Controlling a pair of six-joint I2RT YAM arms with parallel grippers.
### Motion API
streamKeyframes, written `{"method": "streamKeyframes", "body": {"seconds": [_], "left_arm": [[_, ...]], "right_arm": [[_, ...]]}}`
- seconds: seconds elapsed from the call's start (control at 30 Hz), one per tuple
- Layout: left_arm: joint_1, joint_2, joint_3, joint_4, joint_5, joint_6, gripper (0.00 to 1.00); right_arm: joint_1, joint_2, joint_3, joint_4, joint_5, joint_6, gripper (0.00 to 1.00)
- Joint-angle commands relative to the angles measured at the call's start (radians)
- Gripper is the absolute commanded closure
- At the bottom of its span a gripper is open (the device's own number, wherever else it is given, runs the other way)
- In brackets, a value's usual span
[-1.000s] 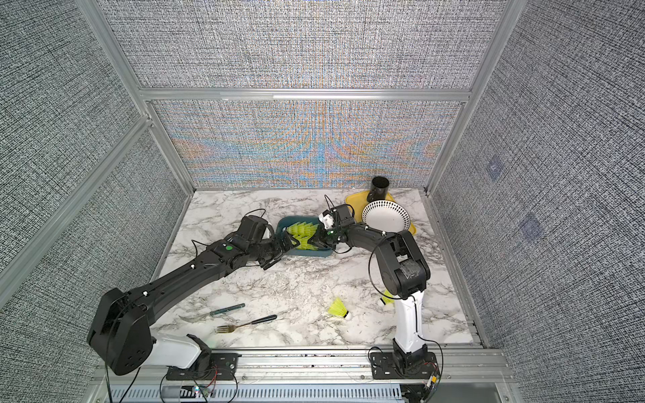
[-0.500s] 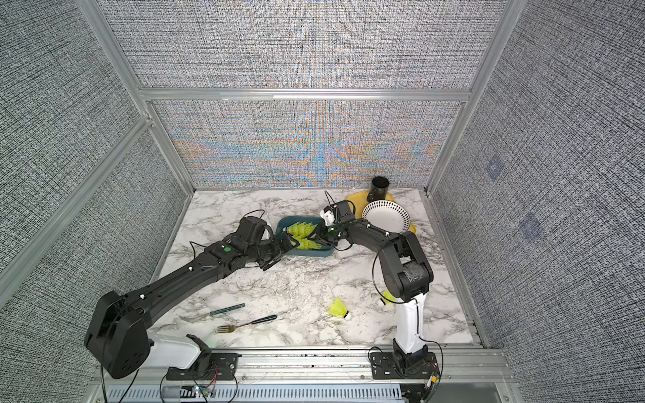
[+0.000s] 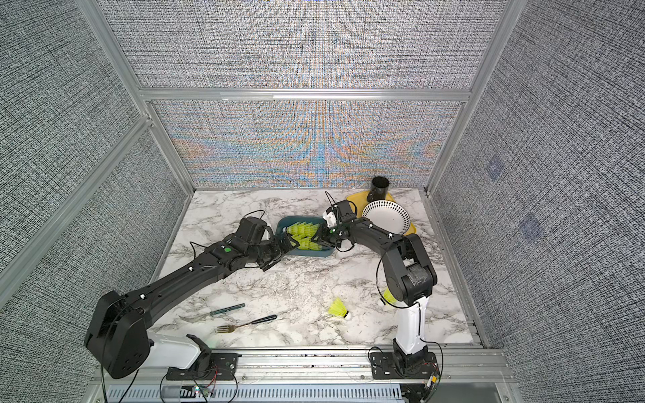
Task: Put the shuttlecocks into the storage box
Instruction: Place the shuttlecock in the storage box.
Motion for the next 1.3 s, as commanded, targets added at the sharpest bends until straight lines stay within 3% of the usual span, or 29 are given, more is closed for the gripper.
{"method": "streamKeyframes", "body": {"seconds": [0.0,0.17,0.33,0.87,1.1,1.27], "left_arm": [[0.000,-0.009,-0.003,0.011,-0.008,0.004,0.00],[-0.002,-0.009,0.001,0.011,-0.006,0.003,0.00],[-0.001,-0.006,0.005,0.011,-0.004,0.003,0.00],[-0.002,-0.012,0.000,0.005,-0.004,0.006,0.00],[-0.001,-0.005,0.000,0.005,0.005,0.015,0.00],[-0.001,-0.008,-0.007,0.005,0.008,0.016,0.00]], "right_arm": [[0.000,-0.010,-0.008,-0.022,0.028,-0.017,0.74],[-0.004,-0.006,-0.019,-0.017,0.034,-0.013,0.80],[-0.005,0.027,-0.004,-0.010,0.026,-0.008,1.00],[0.012,0.061,0.036,0.006,-0.015,0.017,1.00],[0.011,0.003,0.012,-0.041,0.026,-0.002,0.70],[0.010,-0.027,0.010,-0.106,0.067,-0.019,0.64]]}}
